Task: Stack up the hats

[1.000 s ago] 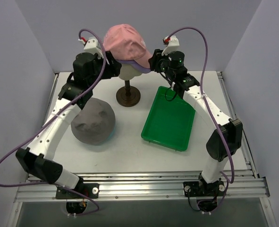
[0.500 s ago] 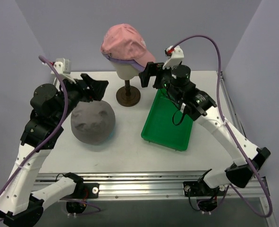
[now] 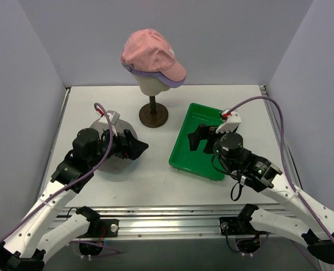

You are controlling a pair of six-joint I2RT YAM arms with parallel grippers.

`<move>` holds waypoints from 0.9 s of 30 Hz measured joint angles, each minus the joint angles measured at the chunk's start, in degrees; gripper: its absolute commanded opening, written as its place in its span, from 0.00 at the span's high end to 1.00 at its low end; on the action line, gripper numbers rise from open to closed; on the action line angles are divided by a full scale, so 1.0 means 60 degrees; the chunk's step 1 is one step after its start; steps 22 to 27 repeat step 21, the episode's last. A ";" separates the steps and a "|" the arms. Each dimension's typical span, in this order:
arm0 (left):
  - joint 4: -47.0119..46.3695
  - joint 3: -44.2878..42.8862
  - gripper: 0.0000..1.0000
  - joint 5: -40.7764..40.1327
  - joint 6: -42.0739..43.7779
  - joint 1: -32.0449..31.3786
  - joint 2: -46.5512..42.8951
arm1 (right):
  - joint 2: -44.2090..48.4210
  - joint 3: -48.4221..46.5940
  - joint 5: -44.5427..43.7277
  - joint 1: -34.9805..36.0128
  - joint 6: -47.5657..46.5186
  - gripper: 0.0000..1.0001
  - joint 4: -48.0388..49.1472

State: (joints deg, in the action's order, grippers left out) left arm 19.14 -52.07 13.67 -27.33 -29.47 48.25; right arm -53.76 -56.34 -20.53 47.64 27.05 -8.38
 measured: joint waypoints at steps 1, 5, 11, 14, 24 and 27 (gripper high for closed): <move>-0.0015 0.0087 0.06 0.0033 -0.0015 -0.0084 -0.0087 | 0.0357 0.0270 -0.0109 0.0007 0.0029 0.00 0.0084; -0.0335 0.0251 0.06 -0.0051 -0.0022 -0.0346 -0.0466 | 0.1107 0.0707 -0.0379 0.0007 0.0029 0.00 0.0379; -0.0984 0.0663 0.06 -0.0255 -0.0018 -0.0470 -0.0743 | 0.0845 0.0710 -0.0586 0.0007 -0.0080 0.00 0.0685; -0.1242 0.0841 0.06 -0.0302 -0.0011 -0.0554 -0.0736 | 0.0616 0.0710 -0.0583 0.0007 -0.0117 0.00 0.0590; -0.1657 0.0998 0.06 -0.0477 0.0138 -0.1089 -0.0477 | 0.1086 0.0710 -0.0597 0.0007 -0.0160 0.00 0.0565; -0.1657 0.0998 0.06 -0.0477 0.0138 -0.1089 -0.0477 | 0.1086 0.0710 -0.0597 0.0007 -0.0160 0.00 0.0565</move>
